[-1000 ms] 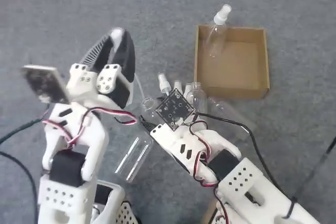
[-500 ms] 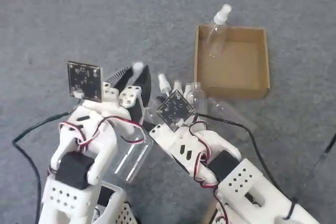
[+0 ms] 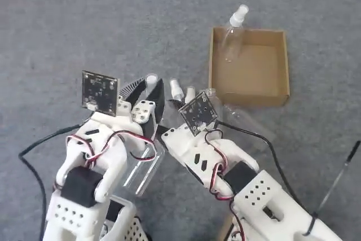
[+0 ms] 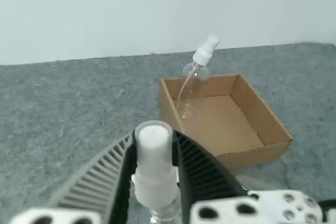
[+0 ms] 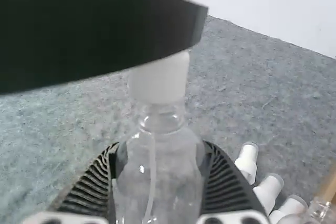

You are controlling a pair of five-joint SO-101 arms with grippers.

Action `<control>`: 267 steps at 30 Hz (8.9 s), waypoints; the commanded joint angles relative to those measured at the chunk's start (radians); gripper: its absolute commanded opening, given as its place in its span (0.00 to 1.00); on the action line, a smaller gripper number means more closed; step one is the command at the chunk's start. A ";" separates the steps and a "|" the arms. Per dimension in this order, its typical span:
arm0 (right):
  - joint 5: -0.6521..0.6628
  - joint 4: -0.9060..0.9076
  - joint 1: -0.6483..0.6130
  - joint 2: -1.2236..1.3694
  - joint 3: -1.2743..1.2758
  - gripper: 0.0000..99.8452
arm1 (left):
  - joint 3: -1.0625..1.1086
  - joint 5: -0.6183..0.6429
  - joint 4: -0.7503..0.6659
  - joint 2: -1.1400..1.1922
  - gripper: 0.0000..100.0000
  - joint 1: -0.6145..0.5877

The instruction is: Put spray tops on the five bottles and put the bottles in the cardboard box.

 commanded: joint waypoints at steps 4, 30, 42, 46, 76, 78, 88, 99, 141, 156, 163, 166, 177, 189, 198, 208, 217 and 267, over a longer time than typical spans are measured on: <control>-0.008 -0.033 0.038 -0.039 0.011 0.01 | -0.093 -0.028 0.054 -0.018 0.11 0.000; -0.008 -0.102 0.038 -0.038 0.046 0.01 | -0.168 -0.100 0.005 0.201 0.10 -0.081; -0.008 -0.101 0.036 -0.038 0.048 0.01 | -0.094 -0.110 -0.123 0.319 0.10 -0.017; -0.008 -0.101 0.035 -0.038 0.048 0.01 | -0.142 -0.169 -0.121 0.353 0.10 -0.017; -0.008 -0.101 0.036 -0.031 0.048 0.01 | -0.147 -0.209 0.072 0.238 0.12 -0.118; -0.008 -0.101 0.036 -0.031 0.048 0.01 | -0.147 -0.210 0.072 0.236 0.12 -0.112; -0.008 -0.101 0.036 -0.030 0.048 0.01 | -0.153 -0.210 0.083 0.233 0.12 -0.183; -0.008 -0.101 0.036 -0.030 0.048 0.01 | 0.143 -0.229 0.106 -0.161 0.12 -0.147; -0.011 -0.073 0.039 -0.035 0.049 0.01 | 0.366 -0.221 0.078 -0.414 0.12 -0.115; -0.015 0.065 0.119 0.015 -0.117 0.01 | 0.366 -0.221 0.078 -0.414 0.12 -0.115; -0.012 0.099 0.130 0.160 -0.322 0.01 | 0.366 -0.222 0.080 -0.414 0.12 -0.121; -0.014 0.099 0.182 0.223 -0.393 0.01 | 0.366 -0.222 0.080 -0.414 0.12 -0.121; -0.075 0.214 0.174 0.343 -0.632 0.01 | 0.366 -0.219 0.077 -0.414 0.27 -0.097; -0.077 0.410 0.093 0.297 -0.701 0.01 | 0.384 -0.219 0.014 -0.413 0.30 -0.055; -0.072 0.513 0.076 0.180 -0.700 0.01 | 0.421 -0.224 -0.028 -0.414 0.30 -0.057; 0.051 0.545 0.200 0.185 -0.730 0.01 | 0.424 -0.224 -0.011 -0.416 0.30 -0.057; 0.173 0.670 0.611 0.297 -0.927 0.01 | 0.426 -0.221 0.002 -0.416 0.30 -0.057; 0.137 -0.154 0.834 1.529 -1.415 0.01 | 0.469 -0.226 0.000 -0.416 0.30 -0.058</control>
